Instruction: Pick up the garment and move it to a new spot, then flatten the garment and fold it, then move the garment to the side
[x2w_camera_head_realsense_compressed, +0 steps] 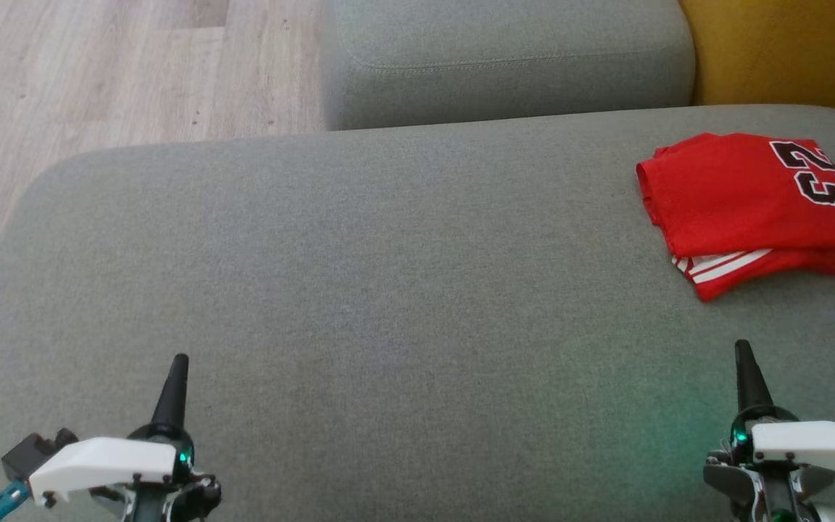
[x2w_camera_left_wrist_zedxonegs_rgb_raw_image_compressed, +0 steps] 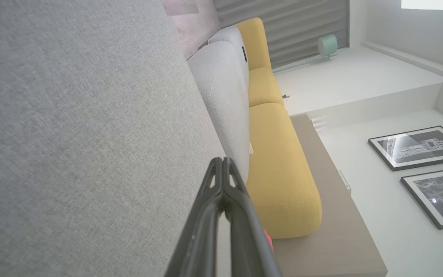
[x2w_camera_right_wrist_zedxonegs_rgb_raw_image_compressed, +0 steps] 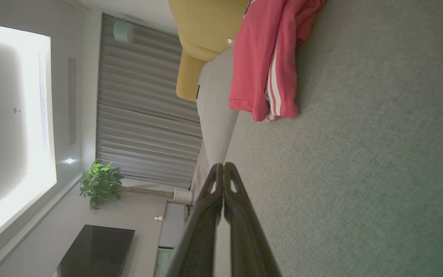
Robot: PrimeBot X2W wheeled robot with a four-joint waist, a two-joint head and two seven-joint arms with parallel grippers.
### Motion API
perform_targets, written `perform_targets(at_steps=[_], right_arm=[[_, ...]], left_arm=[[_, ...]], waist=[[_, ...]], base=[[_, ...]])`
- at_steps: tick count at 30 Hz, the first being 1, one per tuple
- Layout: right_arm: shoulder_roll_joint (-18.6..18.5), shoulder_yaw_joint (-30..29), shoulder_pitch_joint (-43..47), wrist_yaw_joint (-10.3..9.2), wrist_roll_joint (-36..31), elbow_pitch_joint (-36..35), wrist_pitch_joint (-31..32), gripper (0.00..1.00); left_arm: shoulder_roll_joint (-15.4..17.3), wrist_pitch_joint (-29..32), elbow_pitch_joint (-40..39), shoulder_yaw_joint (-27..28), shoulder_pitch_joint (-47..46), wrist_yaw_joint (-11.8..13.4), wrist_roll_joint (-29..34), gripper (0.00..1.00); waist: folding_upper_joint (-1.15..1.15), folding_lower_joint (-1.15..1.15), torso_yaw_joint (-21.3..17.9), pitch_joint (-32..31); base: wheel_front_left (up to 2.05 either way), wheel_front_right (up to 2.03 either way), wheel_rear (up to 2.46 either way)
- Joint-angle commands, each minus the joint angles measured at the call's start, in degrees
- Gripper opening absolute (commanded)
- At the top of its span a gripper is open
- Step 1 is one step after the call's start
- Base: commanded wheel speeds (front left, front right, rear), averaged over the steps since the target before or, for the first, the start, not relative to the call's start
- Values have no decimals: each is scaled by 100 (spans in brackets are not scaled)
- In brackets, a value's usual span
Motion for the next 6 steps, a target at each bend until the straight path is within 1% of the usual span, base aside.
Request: perform_targets(at_steps=[1,5,6], right_arm=[[-114,44,-329,32,220,-228,59,0],[-114,-14,-394,33,536,-240,143,0],[-114,-14,-394,33,536,-240,143,0]], left_arm=[[91,52,-132,242,-362,-86,-209,0],[88,136,-100,326,-447,-136,-537,0],[88,136,-100,326,-447,-136,-537,0]], waist=[[0,0,-3,12],[0,0,-9,43],[0,0,-9,43]], base=[[0,0,0],[0,0,0],[0,0,0]])
